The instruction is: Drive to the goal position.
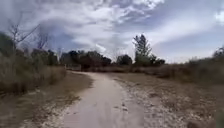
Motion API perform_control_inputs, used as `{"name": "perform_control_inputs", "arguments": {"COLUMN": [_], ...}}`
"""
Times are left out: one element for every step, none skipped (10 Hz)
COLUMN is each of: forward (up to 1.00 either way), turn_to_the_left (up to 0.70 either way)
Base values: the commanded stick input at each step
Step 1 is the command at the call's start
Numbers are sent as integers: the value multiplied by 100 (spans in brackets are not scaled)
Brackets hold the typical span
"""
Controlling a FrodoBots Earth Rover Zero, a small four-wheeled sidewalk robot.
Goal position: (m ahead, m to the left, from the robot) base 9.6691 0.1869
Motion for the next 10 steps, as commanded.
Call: {"name": "perform_control_inputs", "arguments": {"forward": [70, 70, 70, 70, 70, 70, 70, 70, 70, 70], "turn_to_the_left": [0, 0, 0, 0, 0, 0, 0, 0, 0, 0]}}
